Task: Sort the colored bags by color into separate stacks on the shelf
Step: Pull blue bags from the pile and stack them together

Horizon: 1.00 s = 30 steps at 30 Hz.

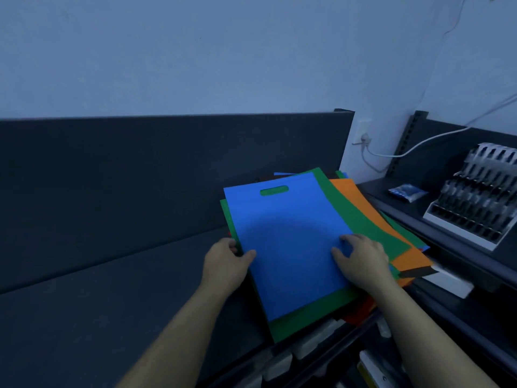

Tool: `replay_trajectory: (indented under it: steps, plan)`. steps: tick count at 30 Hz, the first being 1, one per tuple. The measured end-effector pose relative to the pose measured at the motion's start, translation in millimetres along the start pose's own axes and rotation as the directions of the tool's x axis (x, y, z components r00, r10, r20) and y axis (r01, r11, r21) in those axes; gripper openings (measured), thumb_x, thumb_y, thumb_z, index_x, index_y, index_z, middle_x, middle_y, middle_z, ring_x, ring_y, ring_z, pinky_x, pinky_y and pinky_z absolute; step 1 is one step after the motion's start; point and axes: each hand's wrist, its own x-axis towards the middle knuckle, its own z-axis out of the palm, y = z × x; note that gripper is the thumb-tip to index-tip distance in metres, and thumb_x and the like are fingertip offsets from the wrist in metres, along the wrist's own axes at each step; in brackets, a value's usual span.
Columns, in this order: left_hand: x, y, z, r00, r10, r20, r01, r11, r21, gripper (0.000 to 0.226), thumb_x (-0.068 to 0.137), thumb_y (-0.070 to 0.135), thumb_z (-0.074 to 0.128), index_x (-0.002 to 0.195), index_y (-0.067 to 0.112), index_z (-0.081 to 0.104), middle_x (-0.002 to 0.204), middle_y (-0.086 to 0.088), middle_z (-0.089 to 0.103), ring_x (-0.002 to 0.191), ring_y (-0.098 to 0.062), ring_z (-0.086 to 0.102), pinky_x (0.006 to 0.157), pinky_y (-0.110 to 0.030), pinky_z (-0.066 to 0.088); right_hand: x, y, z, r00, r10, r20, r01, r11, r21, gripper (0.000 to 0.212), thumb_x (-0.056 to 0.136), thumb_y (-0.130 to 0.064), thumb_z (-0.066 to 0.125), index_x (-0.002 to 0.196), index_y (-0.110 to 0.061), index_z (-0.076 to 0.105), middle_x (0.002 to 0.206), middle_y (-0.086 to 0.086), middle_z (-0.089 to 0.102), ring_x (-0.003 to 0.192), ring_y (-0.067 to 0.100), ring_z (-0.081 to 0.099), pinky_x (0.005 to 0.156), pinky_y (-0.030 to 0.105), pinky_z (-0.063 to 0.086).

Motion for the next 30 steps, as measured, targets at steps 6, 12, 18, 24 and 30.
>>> replay_trajectory:
  steps: [6, 12, 18, 24, 30]
  plan:
    - [-5.3, 2.3, 4.9, 0.998, 0.036, 0.051, -0.034, 0.999, -0.030, 0.018, 0.089, 0.030, 0.064, 0.095, 0.013, 0.067, 0.096, 0.001, 0.068, 0.083, -0.016, 0.066, 0.072, -0.033, 0.055, 10.4, 6.3, -7.5, 0.997, 0.017, 0.073, -0.034, 0.969, 0.244, 0.050, 0.089, -0.039, 0.061, 0.134, -0.022, 0.051, 0.137, 0.001, 0.050, 0.131, 0.030, 0.039, 0.107, 0.047, 0.036]
    - [-4.5, 0.8, 1.7, 0.999, 0.000, -0.045, -0.001, 1.000, -0.002, 0.039, 0.085, 0.028, 0.068, 0.113, 0.008, 0.051, 0.104, -0.002, 0.058, 0.093, -0.023, 0.057, 0.070, -0.030, 0.046, 9.1, 3.5, -8.5, 0.994, -0.014, 0.107, -0.030, 0.919, 0.393, 0.042, 0.092, -0.024, 0.058, 0.133, -0.020, 0.052, 0.122, -0.002, 0.056, 0.116, 0.024, 0.052, 0.101, 0.042, 0.041]
    - [-11.6, -0.9, -8.9, 0.986, -0.068, -0.150, 0.052, 0.993, -0.105, 0.031, 0.077, 0.017, 0.078, 0.092, 0.015, 0.050, 0.084, 0.005, 0.056, 0.073, -0.014, 0.058, 0.057, -0.027, 0.047, 8.2, 2.0, -0.2, 0.990, -0.018, 0.141, -0.036, 0.930, 0.365, 0.052, 0.089, -0.026, 0.052, 0.140, -0.023, 0.040, 0.144, 0.002, 0.043, 0.129, 0.027, 0.044, 0.114, 0.054, 0.024]
    - [-17.3, -8.9, -18.2, 0.983, -0.099, -0.155, 0.079, 0.989, -0.128, 0.010, 0.087, 0.017, 0.065, 0.085, 0.009, 0.060, 0.084, -0.002, 0.067, 0.073, -0.017, 0.064, 0.061, -0.031, 0.052, 8.7, -0.5, -1.5, 0.986, -0.035, 0.164, 0.001, 0.979, 0.204, 0.049, 0.099, -0.035, 0.043, 0.144, -0.020, 0.037, 0.147, 0.003, 0.041, 0.135, 0.026, 0.038, 0.117, 0.051, 0.013]
    - [-15.5, 8.0, -9.8, 0.998, -0.055, 0.030, 0.058, 0.986, -0.153, 0.012, 0.096, 0.013, 0.046, 0.096, 0.010, 0.058, 0.090, -0.003, 0.061, 0.076, -0.020, 0.057, 0.067, -0.030, 0.046, 9.3, 1.4, -6.5, 0.995, -0.082, 0.063, 0.080, 0.996, 0.038, 0.041, 0.099, -0.025, 0.039, 0.138, -0.017, 0.045, 0.147, 0.004, 0.041, 0.138, 0.023, 0.034, 0.117, 0.052, 0.008]
